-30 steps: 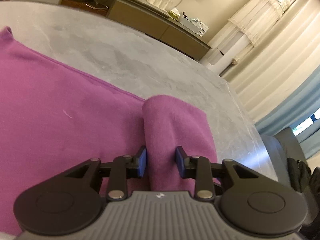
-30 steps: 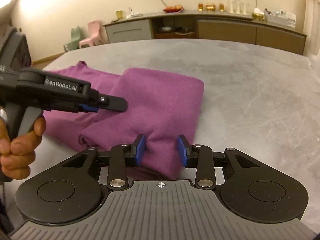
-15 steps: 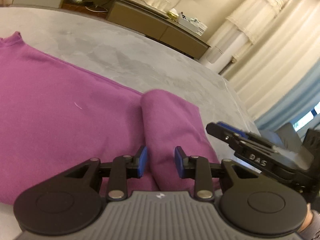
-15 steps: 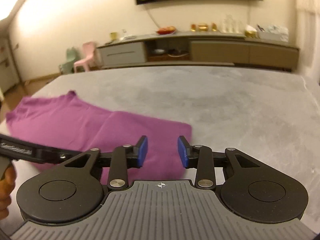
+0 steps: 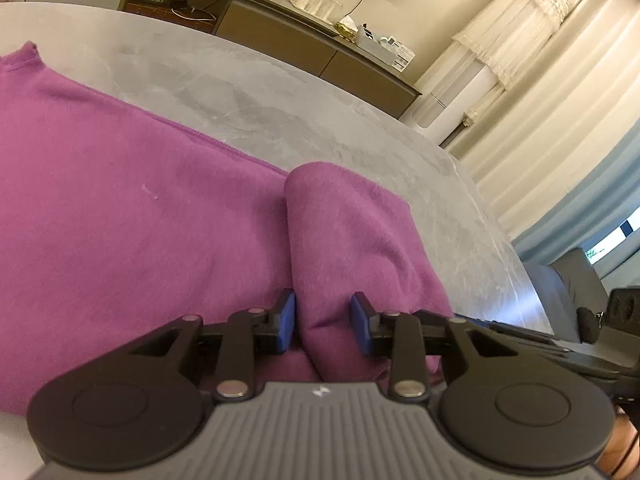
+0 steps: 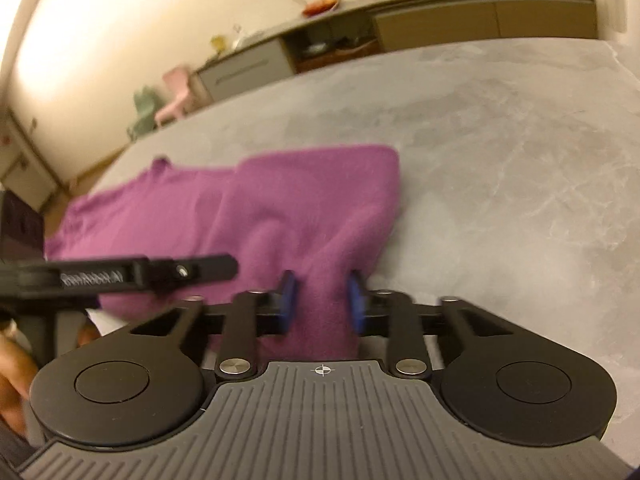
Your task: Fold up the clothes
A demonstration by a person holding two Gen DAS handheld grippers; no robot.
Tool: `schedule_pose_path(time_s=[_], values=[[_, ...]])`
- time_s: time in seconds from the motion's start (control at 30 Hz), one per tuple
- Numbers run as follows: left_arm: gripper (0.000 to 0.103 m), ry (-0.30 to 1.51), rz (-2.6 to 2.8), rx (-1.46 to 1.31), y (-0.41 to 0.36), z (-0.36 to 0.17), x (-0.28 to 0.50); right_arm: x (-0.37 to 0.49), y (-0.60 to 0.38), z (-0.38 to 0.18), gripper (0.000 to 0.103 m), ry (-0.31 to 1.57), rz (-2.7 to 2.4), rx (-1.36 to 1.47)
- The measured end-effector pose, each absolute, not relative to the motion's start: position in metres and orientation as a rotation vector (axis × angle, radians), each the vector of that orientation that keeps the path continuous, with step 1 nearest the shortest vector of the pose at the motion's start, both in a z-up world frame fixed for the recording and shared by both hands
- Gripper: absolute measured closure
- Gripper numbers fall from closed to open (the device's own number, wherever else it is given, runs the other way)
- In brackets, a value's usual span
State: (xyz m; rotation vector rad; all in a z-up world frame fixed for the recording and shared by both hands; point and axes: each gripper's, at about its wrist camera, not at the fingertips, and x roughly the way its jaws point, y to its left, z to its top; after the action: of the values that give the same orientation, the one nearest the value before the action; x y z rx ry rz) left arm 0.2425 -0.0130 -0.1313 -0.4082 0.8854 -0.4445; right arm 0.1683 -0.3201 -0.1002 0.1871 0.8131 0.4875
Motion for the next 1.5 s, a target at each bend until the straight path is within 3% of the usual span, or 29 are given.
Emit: schedule_pose_path(time_s=[0.3,0.37,0.43,0.57,0.63,0.8,1.0,1.1,1.2,1.27,1.4,1.47,1.5], values=[[0.072,0.956,-0.569,-0.458,-0.077,-0.136,0.298,0.189,-0.369,-0.091,0.098,0.742,0.225,0.130],[0.072,0.961,-0.562,-0.486,-0.085,-0.135,0.309,0.192,-0.381,-0.093,0.092,0.760,0.201,0.160],[0.071,0.959,-0.553,-0.502,-0.091,-0.132,0.319,0.189,-0.391,-0.088,0.068,0.737,0.173,0.195],[0.079,0.861,-0.579,-0.418,-0.102,-0.115,0.322,0.177,-0.392,-0.066,0.069,0.629,0.221,0.201],[0.079,0.853,-0.574,-0.411,-0.100,-0.117,0.319,0.176,-0.383,-0.067,0.076,0.658,0.316,0.191],[0.078,0.917,-0.511,-0.487,-0.081,-0.143,0.307,0.180,-0.346,-0.085,0.078,0.756,0.382,-0.007],[0.076,0.845,-0.461,-0.481,-0.052,-0.123,0.272,0.173,-0.350,-0.071,0.076,0.651,0.435,0.042],[0.073,0.832,-0.420,-0.517,-0.024,-0.115,0.256,0.177,-0.334,-0.090,0.077,0.727,0.417,-0.037],[0.064,0.798,-0.350,-0.561,0.017,-0.105,0.234,0.170,-0.324,-0.076,0.076,0.670,0.404,-0.072],[0.049,0.770,-0.285,-0.585,0.048,-0.097,0.218,0.162,-0.316,-0.070,0.068,0.662,0.380,-0.119],[0.046,0.742,-0.107,-0.648,0.121,-0.091,0.185,0.170,-0.302,-0.073,0.065,0.698,0.304,-0.199],[0.039,0.711,0.019,-0.684,0.160,-0.089,0.163,0.164,-0.298,-0.060,0.062,0.666,0.299,-0.197],[0.038,0.697,0.078,-0.707,0.179,-0.089,0.152,0.161,-0.296,-0.053,0.057,0.651,0.297,-0.197]])
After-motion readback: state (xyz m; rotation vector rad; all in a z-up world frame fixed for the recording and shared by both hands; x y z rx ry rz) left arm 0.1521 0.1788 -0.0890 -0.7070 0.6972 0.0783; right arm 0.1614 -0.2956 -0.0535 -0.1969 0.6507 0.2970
